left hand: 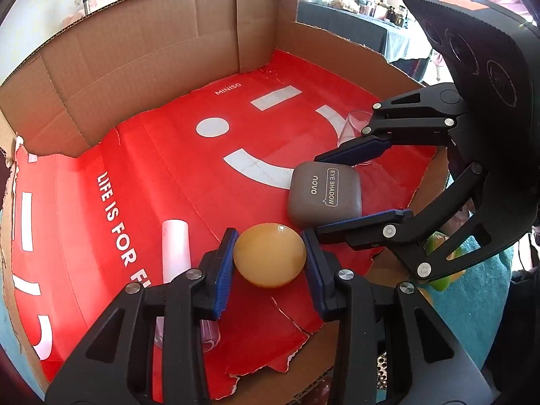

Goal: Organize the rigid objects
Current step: 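Carry the orange puff with the left tool while the right tool carries the brown case into the box, then open the left tool releasing the puff while the right tool releases the case in the box, then lift both open tools out of the box back over the table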

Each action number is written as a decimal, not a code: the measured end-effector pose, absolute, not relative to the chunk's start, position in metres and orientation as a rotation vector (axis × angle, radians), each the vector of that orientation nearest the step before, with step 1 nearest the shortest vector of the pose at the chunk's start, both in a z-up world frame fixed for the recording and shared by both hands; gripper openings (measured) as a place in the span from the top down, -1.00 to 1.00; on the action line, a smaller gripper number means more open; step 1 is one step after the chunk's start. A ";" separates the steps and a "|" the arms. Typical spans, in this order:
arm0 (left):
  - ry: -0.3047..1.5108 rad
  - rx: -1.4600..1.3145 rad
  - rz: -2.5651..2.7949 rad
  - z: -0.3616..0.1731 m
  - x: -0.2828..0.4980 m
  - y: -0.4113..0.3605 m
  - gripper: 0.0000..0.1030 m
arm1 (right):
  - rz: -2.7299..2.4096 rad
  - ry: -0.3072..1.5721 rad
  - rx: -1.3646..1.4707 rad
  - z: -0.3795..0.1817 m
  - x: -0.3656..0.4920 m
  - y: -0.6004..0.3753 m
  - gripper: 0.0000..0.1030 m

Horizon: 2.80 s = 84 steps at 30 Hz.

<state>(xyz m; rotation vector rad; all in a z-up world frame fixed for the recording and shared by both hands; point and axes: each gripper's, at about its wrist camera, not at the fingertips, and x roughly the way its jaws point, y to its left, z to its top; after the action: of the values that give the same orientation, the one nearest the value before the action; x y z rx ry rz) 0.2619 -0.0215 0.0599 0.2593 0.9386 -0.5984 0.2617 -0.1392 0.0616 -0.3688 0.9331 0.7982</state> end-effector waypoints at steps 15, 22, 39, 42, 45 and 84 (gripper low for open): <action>0.936 0.258 -0.597 0.058 0.263 -0.023 0.29 | 0.795 0.939 -0.378 0.059 0.263 -0.136 -0.05; 0.930 0.267 -0.580 0.059 0.263 -0.022 0.13 | 0.790 0.941 -0.387 0.058 0.262 -0.136 -0.05; 0.834 0.236 -0.543 0.092 0.233 -0.007 -0.19 | 0.762 0.878 -0.379 0.086 0.239 -0.145 -0.24; 0.796 0.213 -0.521 0.102 0.220 -0.004 -0.34 | 0.745 0.851 -0.366 0.100 0.230 -0.151 -0.32; 0.750 0.176 -0.500 0.112 0.204 0.000 -0.41 | 0.722 0.810 -0.351 0.116 0.215 -0.159 -0.45; 0.509 0.039 -0.265 0.120 0.027 -0.001 -0.60 | 0.425 0.525 -0.161 0.152 0.023 -0.213 -1.00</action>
<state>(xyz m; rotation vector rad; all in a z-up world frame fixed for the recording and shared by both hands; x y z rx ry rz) 0.0273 -0.0013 0.1202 0.0395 0.5086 -0.2646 0.0235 -0.2130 0.1522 -0.1612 0.5255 0.4245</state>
